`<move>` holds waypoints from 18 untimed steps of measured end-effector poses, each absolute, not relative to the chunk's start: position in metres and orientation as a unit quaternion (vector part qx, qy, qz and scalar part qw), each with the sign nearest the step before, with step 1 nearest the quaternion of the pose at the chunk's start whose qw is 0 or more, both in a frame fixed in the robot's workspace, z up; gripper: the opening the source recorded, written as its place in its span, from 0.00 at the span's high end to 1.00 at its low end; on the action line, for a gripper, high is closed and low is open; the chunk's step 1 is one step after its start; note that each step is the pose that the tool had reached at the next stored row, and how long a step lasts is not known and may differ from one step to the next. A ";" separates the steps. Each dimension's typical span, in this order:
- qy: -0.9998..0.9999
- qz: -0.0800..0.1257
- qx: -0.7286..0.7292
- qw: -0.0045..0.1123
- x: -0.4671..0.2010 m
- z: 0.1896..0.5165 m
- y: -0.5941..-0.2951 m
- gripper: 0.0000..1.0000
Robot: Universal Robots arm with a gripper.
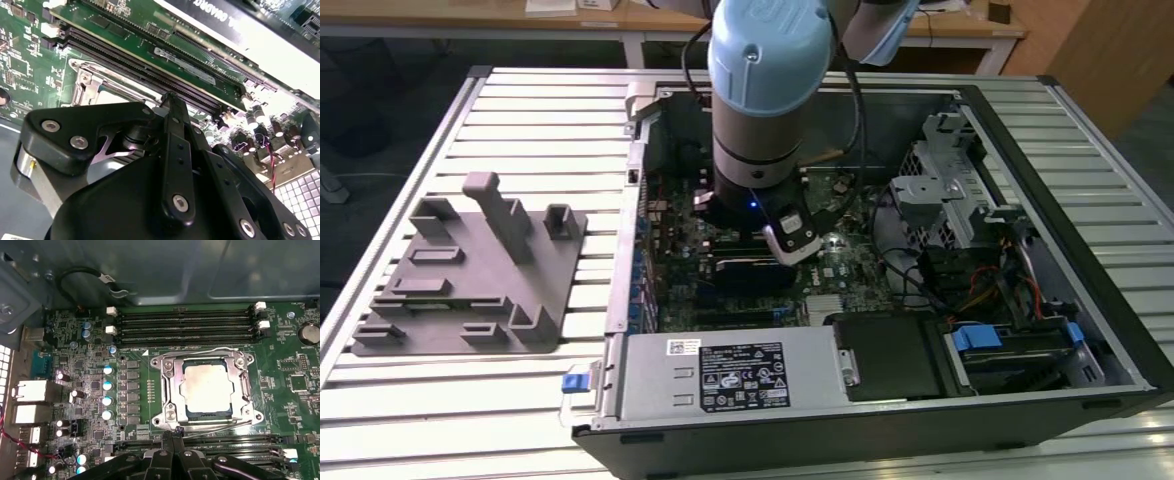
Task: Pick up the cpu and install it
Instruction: 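Install the second cpu locking lever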
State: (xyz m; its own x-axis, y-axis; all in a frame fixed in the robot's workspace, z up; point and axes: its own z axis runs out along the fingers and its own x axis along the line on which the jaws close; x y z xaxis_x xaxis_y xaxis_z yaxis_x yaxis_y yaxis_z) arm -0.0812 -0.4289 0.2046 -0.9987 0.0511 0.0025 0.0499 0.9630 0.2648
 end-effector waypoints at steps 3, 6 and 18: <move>0.991 0.135 0.025 0.002 -0.083 0.203 -0.429 0.89; 0.990 0.138 0.025 0.002 -0.084 0.201 -0.429 0.89; 0.988 0.152 0.026 0.002 -0.085 0.195 -0.429 0.89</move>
State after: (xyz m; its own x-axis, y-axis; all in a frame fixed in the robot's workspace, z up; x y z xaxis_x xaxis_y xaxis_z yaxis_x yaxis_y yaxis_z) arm -0.0852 -0.4292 0.1947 -0.9987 0.0509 0.0047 0.0499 0.9522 0.3013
